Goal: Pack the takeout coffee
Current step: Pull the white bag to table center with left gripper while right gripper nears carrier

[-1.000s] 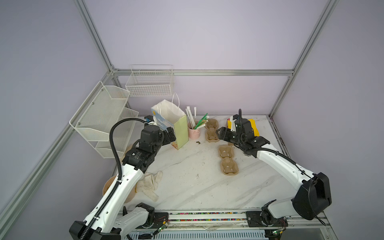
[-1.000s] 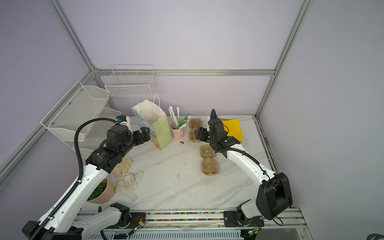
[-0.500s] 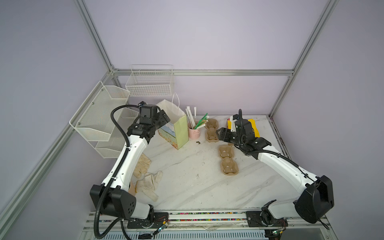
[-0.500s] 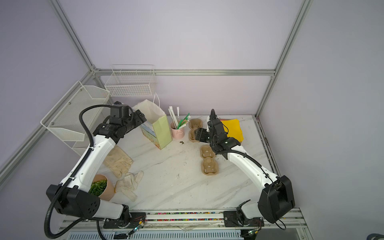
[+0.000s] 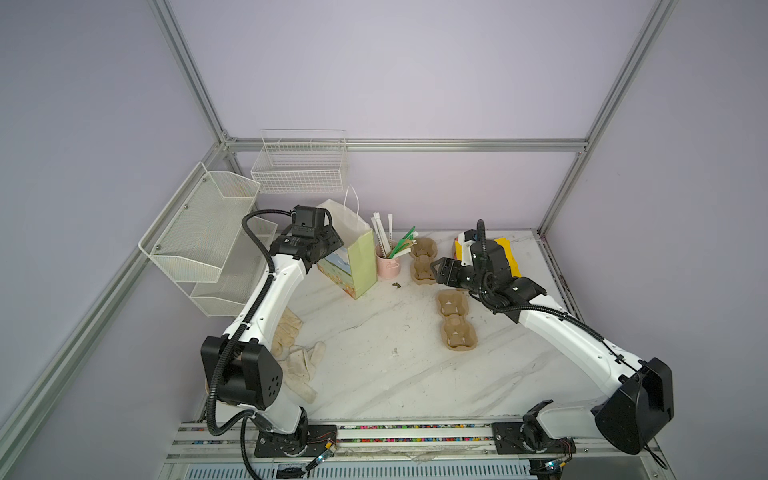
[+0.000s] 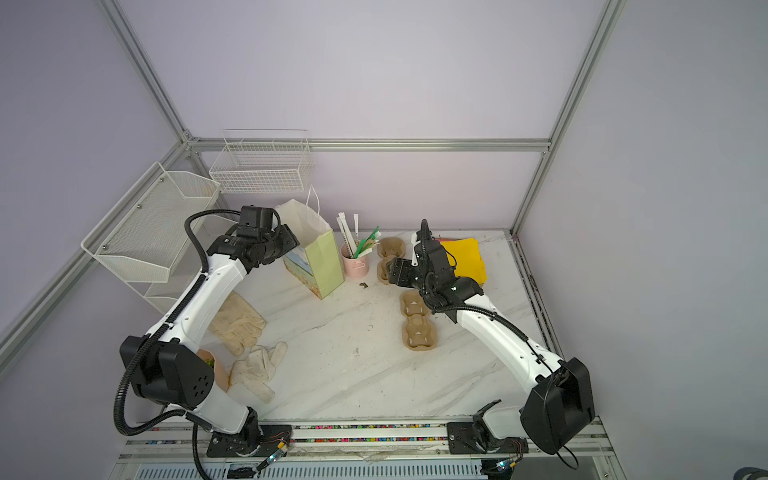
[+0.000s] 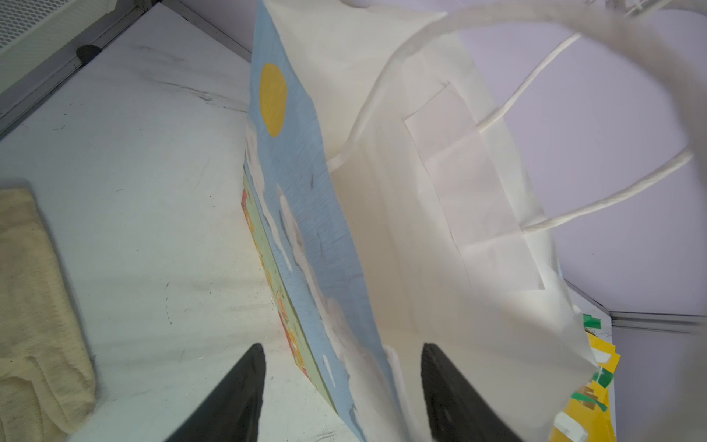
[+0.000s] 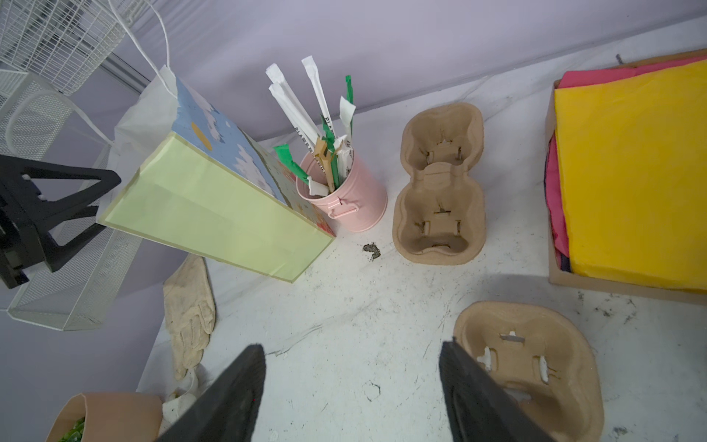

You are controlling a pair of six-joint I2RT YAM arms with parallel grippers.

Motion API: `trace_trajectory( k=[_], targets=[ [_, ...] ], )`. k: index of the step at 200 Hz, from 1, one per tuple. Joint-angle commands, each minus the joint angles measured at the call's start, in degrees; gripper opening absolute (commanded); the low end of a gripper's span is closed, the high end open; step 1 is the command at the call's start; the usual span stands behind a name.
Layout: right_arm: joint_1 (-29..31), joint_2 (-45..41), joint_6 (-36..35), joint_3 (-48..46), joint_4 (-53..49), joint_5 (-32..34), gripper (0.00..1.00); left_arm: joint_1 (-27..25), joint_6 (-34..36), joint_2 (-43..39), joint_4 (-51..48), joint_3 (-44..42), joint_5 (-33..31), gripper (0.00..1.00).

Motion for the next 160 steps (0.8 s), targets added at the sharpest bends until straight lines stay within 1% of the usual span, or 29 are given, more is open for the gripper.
trace_trajectory(
  k=[1, 29, 76, 85, 98, 107, 139, 160],
  targets=[
    [0.66, -0.85, -1.12, -1.05, -0.66, 1.09, 0.75, 0.33, 0.53, 0.87, 1.29, 6.06, 0.59, 0.54],
    [0.85, -1.24, -1.46, -1.07, -1.03, 1.37, 0.75, 0.33, 1.16, 2.18, 1.22, 6.65, 0.69, 0.4],
    [1.19, -1.81, -1.98, -0.73, -1.56, 1.33, 0.75, 0.33, 2.0, 2.78, 0.09, 7.84, -0.91, 0.22],
    [1.34, -1.79, -2.24, -0.71, -1.64, 0.99, 0.75, 0.33, 2.21, 2.78, -0.05, 7.89, -0.95, 0.17],
    [1.69, -1.72, -2.52, -0.47, -1.73, 0.67, 0.75, 0.33, 2.57, 2.79, -0.65, 8.22, -1.08, 0.05],
    [1.98, -1.6, -2.78, -0.22, -1.82, 0.3, 0.75, 0.37, 2.58, 2.71, -1.18, 8.48, -1.34, 0.01],
    [3.2, -1.67, -3.22, 0.8, -2.22, -1.82, 0.75, 0.33, 3.0, 1.11, -2.99, 8.73, -0.75, 0.0],
    [4.37, -1.97, -3.57, 2.07, -3.16, -2.58, 0.75, 0.33, 3.36, -2.47, -4.4, 6.99, 0.72, 0.0]
  ],
)
